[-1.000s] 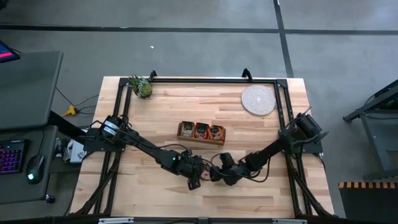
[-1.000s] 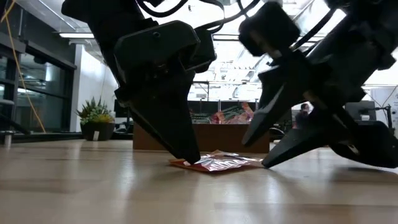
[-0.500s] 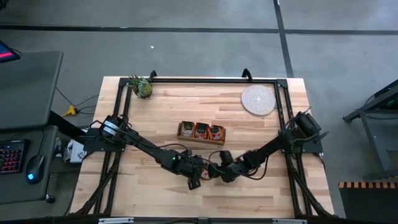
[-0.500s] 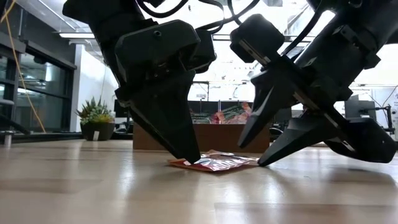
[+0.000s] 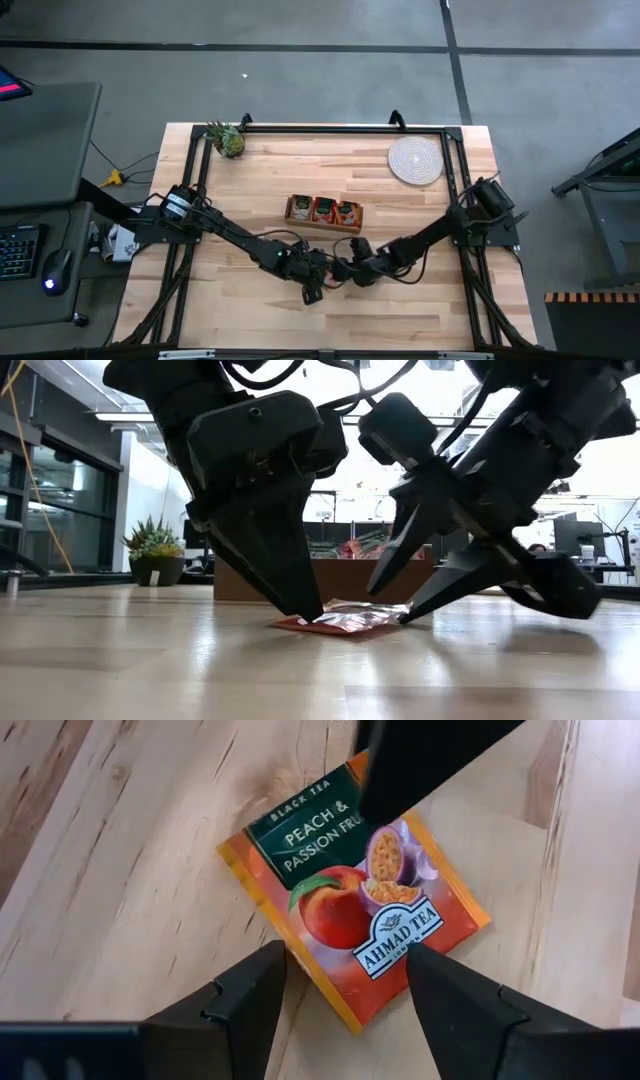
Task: Pick & Place Tea
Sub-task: Put the orange tea bag into the right section of the brown wooden organizer
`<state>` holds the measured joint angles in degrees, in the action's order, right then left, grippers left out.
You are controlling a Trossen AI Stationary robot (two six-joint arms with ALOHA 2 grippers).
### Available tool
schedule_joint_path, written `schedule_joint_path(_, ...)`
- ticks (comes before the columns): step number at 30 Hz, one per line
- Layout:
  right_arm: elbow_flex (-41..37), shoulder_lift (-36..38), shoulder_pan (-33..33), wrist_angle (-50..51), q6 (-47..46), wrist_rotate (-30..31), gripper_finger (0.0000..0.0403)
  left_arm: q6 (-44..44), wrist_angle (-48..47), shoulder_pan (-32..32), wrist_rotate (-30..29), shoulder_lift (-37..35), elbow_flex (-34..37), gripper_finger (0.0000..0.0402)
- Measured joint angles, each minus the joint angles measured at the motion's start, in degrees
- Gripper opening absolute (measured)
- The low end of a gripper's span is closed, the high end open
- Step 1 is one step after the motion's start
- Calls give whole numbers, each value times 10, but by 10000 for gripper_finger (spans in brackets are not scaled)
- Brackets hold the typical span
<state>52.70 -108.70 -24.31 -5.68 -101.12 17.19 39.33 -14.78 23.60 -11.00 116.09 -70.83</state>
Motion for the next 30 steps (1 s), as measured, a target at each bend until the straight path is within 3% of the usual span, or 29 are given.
schedule_joint_path(11, 0, -1, 11, -17, 26, -18, 118, 0, 3, 0, 0, 0, 0, 208)
schedule_joint_path(22, 0, -1, 10, -22, 64, -64, 10, 0, 4, 0, 0, 0, 0, 208)
schedule_joint_path(30, 0, -1, 9, -36, 91, -57, 2, -20, -9, 0, 2, -14, 0, 208)
